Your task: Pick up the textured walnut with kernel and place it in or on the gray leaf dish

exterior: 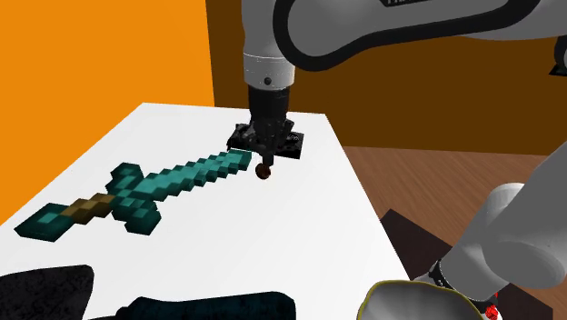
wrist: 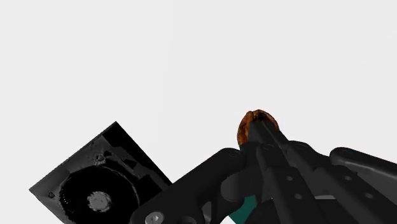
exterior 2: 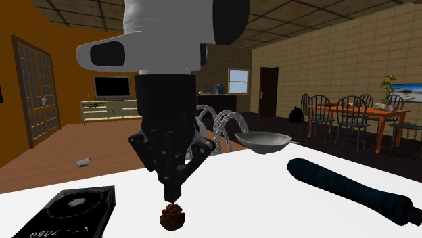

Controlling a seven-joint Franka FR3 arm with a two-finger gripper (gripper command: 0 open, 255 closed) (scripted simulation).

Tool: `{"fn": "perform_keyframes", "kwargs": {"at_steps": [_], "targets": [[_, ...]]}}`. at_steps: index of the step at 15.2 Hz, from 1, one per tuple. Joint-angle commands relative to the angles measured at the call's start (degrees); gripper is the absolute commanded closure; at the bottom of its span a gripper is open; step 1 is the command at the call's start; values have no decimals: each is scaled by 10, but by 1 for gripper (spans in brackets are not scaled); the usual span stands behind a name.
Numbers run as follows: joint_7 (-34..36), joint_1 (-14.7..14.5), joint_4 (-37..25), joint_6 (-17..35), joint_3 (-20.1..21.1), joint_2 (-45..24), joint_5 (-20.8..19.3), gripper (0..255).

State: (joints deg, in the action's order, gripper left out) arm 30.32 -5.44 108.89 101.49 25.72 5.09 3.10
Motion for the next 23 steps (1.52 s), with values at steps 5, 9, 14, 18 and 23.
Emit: {"fn": "perform_keyframes", "kwargs": {"at_steps": [5,9,14,18,23], "targets": [[-41,-2,-42,-31,-7,-35,5,255],[-46,-34,57,65,36,44,-132,0],[-42,-31,88,102,35,37,-139,0],[-40,-30,97,114,34,34,-141,0],[-40,-30,97,113,34,34,-141,0]]}}
